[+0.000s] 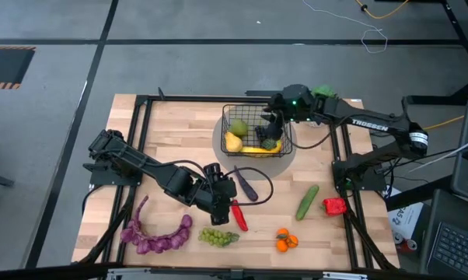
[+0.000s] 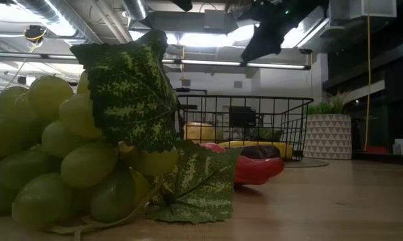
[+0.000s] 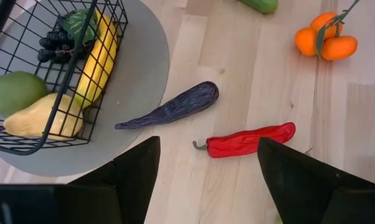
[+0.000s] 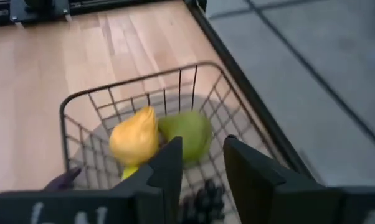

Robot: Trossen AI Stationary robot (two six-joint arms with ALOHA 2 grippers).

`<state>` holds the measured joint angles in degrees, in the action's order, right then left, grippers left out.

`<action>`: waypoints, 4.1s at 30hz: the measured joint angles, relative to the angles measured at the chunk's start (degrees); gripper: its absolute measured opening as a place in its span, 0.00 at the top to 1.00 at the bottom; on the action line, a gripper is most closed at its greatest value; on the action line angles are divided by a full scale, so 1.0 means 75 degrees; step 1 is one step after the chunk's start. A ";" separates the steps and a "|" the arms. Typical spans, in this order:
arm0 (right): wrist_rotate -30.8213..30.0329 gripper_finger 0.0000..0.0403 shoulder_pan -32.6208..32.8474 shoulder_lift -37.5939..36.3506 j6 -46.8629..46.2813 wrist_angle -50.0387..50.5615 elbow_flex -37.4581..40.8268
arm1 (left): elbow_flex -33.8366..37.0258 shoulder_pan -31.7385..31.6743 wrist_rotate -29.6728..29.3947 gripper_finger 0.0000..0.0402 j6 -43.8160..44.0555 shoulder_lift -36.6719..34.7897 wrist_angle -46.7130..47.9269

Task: Build produce basket
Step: Put the red bell pepper into the black wire basket

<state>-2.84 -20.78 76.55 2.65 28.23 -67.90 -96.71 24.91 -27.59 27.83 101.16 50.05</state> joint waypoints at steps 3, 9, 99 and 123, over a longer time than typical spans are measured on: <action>0.0012 0.69 0.0000 -0.0177 -0.0476 0.1082 -0.0310 | 0.0000 0.0000 -0.0003 0.34 0.0000 0.0000 0.0004; 0.0237 0.69 0.0132 -0.0577 -0.1307 0.3212 -0.0627 | 0.0000 -0.0003 -0.0003 0.34 0.0001 0.0000 0.0007; 0.2150 0.96 0.7800 -0.0071 -0.6003 0.2754 0.3952 | 0.0000 -0.0020 0.0002 0.34 -0.0392 0.0000 0.0066; -0.6563 0.96 0.7785 -0.0078 -0.0674 0.4549 0.0418 | 0.0000 -0.0020 -0.0058 0.34 -0.0400 0.0000 0.0063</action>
<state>-52.06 37.61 75.96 -2.40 62.35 -64.76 -96.71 24.75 -28.03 24.83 101.16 50.53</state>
